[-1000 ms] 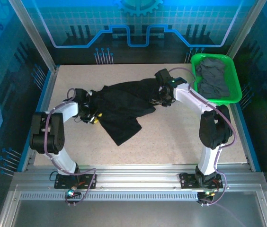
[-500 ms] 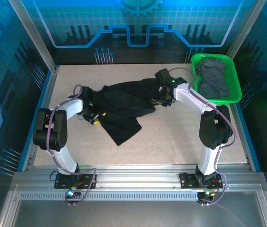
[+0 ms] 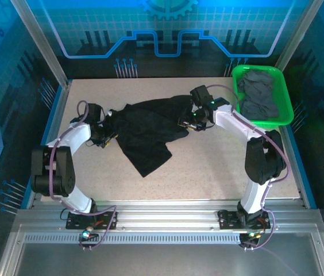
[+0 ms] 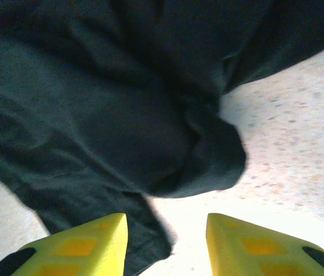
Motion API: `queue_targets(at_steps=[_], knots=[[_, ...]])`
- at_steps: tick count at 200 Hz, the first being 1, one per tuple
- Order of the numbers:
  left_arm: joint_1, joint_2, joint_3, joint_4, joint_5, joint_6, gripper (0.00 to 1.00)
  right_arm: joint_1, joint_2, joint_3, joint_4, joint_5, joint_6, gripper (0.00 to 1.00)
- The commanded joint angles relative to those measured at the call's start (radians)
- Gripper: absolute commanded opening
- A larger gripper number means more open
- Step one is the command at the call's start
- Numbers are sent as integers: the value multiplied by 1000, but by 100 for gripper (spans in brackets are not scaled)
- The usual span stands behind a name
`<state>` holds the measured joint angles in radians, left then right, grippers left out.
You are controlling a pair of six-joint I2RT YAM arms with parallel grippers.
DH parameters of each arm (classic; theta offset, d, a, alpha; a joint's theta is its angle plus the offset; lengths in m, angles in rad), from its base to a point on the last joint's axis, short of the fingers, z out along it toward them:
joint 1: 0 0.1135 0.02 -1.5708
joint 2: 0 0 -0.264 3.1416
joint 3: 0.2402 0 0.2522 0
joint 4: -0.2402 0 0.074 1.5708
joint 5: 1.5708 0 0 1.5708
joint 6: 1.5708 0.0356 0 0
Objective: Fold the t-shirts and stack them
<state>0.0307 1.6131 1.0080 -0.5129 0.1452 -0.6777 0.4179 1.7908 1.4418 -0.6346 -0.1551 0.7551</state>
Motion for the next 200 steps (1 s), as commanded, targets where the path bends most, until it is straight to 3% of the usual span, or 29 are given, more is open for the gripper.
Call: queue_targets(at_steps=[1,91,100,118,122,166,184,200], knots=[[-3,38,-19,64,83,15,44,-7,-78,-61,196,-165,8,42],[-46,156,-21,130,101,9,33,-3,-82,-88,244,-220,84,43],[-50,167,-16,130,98,13,27,-2,-81,-85,239,-216,85,43],[-54,161,-13,118,78,15,4,-4,-86,-79,223,-190,77,43],[-53,150,-12,110,65,14,0,-4,-88,-77,216,-177,76,43],[-23,-124,21,-92,-199,-66,0,-31,-132,-54,61,105,58,43],[24,-249,11,-181,-348,-149,0,-56,-140,-52,-7,213,71,44],[76,-345,-16,-204,-412,-209,0,-83,-149,-59,-52,289,90,44]])
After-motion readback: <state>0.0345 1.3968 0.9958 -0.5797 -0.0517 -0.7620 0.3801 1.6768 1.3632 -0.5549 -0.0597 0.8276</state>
